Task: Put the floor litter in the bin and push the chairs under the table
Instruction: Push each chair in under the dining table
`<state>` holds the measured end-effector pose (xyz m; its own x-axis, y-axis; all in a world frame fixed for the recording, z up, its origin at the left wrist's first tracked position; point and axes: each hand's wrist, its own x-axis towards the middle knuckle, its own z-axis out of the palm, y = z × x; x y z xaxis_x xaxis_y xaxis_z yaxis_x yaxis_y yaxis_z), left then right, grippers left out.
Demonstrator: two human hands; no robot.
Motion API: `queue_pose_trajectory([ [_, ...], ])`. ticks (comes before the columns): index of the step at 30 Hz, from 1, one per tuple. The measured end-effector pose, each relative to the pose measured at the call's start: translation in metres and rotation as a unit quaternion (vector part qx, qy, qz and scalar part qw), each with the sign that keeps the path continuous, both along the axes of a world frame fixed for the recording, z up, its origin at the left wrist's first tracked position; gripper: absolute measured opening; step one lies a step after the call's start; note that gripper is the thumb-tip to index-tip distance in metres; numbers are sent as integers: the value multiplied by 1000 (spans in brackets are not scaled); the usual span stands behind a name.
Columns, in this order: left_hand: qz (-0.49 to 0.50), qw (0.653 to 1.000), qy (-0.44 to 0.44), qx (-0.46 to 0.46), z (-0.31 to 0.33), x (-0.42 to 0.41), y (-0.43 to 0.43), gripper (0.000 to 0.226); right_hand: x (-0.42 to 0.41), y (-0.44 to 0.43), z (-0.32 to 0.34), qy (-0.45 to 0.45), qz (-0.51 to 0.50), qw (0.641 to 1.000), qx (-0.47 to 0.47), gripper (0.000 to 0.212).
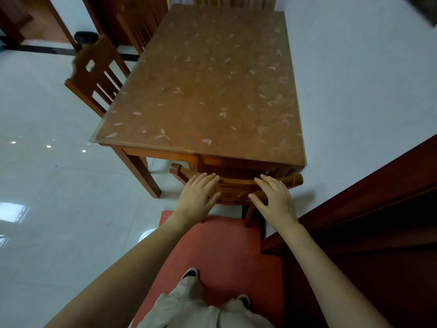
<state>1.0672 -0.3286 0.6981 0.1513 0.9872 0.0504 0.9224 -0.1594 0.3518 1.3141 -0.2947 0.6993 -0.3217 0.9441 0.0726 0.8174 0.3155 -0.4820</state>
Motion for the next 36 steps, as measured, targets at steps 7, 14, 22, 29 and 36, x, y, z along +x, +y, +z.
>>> queue_pose_trajectory([
  [7,37,998,8,46,6,19,-86,55,8,-54,15,-23,31,999,38,58],
  [14,132,991,-32,-5,-5,30,-172,55,-4,-110,6,-29,120,992,-33,54],
  [22,265,963,-53,0,6,0,-236,54,-62,-133,17,-19,214,975,-50,62],
  [29,347,935,-60,44,34,-66,-287,57,-156,-159,31,-4,285,958,-23,52],
  [36,399,916,-27,18,20,-170,-373,50,-285,-219,18,-18,350,936,-19,49],
])
